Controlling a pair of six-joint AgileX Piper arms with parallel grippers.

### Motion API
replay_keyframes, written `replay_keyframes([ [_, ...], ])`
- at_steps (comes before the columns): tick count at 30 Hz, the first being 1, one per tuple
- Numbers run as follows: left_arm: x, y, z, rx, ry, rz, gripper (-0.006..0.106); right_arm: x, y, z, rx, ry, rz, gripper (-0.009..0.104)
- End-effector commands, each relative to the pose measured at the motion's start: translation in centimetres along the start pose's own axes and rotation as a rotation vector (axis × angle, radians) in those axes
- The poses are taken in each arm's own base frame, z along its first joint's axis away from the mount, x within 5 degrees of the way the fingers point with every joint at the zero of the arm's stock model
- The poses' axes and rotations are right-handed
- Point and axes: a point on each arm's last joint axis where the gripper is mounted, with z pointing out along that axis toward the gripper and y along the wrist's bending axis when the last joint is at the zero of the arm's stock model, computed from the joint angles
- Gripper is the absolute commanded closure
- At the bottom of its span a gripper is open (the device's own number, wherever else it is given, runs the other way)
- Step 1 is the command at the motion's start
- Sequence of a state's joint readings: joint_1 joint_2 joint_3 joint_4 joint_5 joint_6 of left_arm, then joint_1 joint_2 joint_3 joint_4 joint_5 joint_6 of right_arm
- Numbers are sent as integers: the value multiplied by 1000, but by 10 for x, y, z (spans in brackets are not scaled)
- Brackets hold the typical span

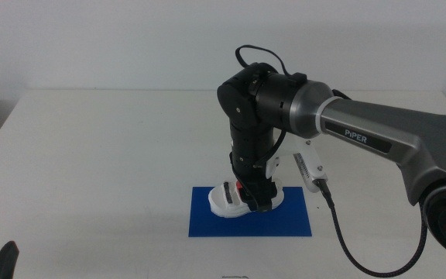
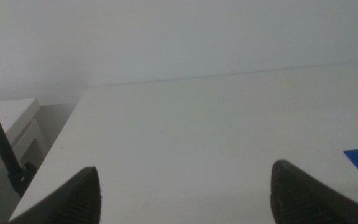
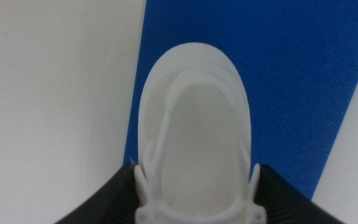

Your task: Use one arm to grab the shoe from the table and place it on the mat.

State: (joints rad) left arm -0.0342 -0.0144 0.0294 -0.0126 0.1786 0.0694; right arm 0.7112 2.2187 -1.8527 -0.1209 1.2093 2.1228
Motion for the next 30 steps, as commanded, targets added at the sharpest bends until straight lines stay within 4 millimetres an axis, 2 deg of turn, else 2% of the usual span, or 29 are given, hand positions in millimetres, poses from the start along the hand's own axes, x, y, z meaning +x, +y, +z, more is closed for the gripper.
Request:
replay_keyframes([
  [1, -9, 0, -2, -1, -103, -23, 7, -10, -2, -31, 12, 0, 41, 96],
  [5, -9, 0, -2, -1, -103, -23, 7, -10, -2, -31, 24, 18, 52, 90],
  [10, -9, 0, -2, -1, -103, -23, 7, -10, -2, -31, 29, 27, 56, 76],
  [12, -9, 0, -2, -1, -103, -23, 7, -10, -2, -31, 29, 27, 56, 63],
  [21, -9, 0, -2, -1, -103, -23, 7, -9, -2, -33, 21, 45, 39, 14],
  [23, -9, 0, -2, -1, -103, -23, 7, -8, -4, -39, 23, 71, 8, 7],
  [26, -9, 0, -2, -1, -103, -23, 7, -13, -6, -61, -11, 100, -64, 3],
  [28, -9, 0, -2, -1, -103, -23, 7, -20, -8, -84, -68, 114, -181, 3],
  [30, -9, 0, -2, -1, -103, -23, 7, -28, -12, -111, -140, 124, -384, 4],
])
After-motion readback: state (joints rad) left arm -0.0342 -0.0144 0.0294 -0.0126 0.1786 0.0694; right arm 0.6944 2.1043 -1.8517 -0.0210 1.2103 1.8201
